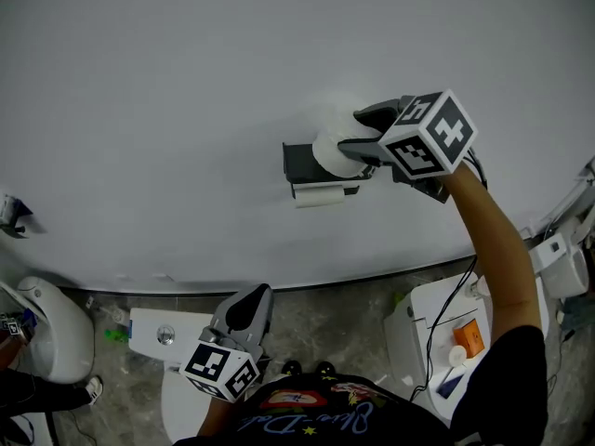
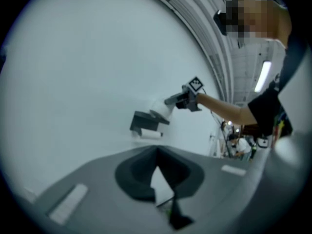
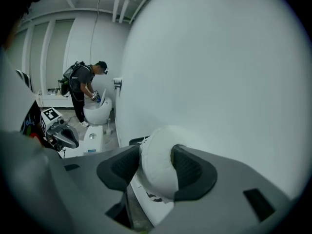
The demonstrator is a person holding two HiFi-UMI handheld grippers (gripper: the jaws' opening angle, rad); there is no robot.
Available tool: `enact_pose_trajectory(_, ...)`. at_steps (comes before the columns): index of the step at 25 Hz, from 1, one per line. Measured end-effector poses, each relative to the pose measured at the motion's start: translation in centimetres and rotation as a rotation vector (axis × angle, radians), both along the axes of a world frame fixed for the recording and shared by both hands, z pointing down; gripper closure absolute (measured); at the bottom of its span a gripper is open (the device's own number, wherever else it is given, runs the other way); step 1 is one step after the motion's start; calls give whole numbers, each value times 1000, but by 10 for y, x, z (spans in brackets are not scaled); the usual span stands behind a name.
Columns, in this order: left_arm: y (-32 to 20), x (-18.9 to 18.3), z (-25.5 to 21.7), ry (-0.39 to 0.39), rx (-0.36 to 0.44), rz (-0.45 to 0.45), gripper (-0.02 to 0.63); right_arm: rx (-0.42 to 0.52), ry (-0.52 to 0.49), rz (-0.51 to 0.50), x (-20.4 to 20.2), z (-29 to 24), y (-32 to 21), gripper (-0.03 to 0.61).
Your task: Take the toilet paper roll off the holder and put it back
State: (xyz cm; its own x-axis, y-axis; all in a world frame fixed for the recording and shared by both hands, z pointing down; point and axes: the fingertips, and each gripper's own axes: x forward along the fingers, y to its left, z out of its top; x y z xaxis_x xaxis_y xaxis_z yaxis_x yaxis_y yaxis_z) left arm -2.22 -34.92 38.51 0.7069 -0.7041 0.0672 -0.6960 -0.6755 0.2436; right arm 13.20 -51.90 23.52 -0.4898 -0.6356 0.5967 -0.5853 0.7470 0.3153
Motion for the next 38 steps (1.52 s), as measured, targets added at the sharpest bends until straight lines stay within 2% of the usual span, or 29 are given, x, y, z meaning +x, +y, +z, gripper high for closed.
enact_pose_trajectory(5,-1,-2,6,16,-23,-10,615,-102,144,-80,-17,12,-10,353)
enact_pose_trajectory(9,-2,-3,6,17,-20,-14,615,-66,204,-109,-25,16,-11,353)
enact_pose_trajectory(12,-3,-5,9,12,-31,-17,615,-20,188,-104,-24,14,-10,353)
enact_pose_trajectory(20,-3,1,9,34,-47,7,615,21,155,-99,-23,6,-8,353)
enact_pose_trajectory(23,-2,5,11,28,-58,19,615,50,114,-108,-26,-6,-4,353)
enact_pose_trajectory(25,-1,7,12,23,-60,24,615,109,57,-102,-25,-21,2,353)
enact_pose_trajectory(26,-1,8,12,19,-60,27,615,177,15,-95,-25,-33,9,353)
enact_pose_trajectory(29,-1,11,13,-4,-57,43,615,477,-147,-89,-23,-69,50,354)
enact_pose_trajectory(31,-3,14,13,-16,-52,55,615,574,-270,-70,-20,-68,81,354)
enact_pose_trajectory(33,-7,19,11,-20,-42,66,615,571,-407,-55,-19,-48,106,354)
enact_pose_trajectory(36,-12,27,4,-23,-18,87,615,507,-600,-62,-18,-8,139,362)
enact_pose_trajectory(37,-13,31,1,-22,-11,95,615,476,-672,-56,-16,6,149,384)
enact_pose_trajectory(38,-13,34,0,-21,-6,103,615,441,-749,-34,-12,19,157,479)
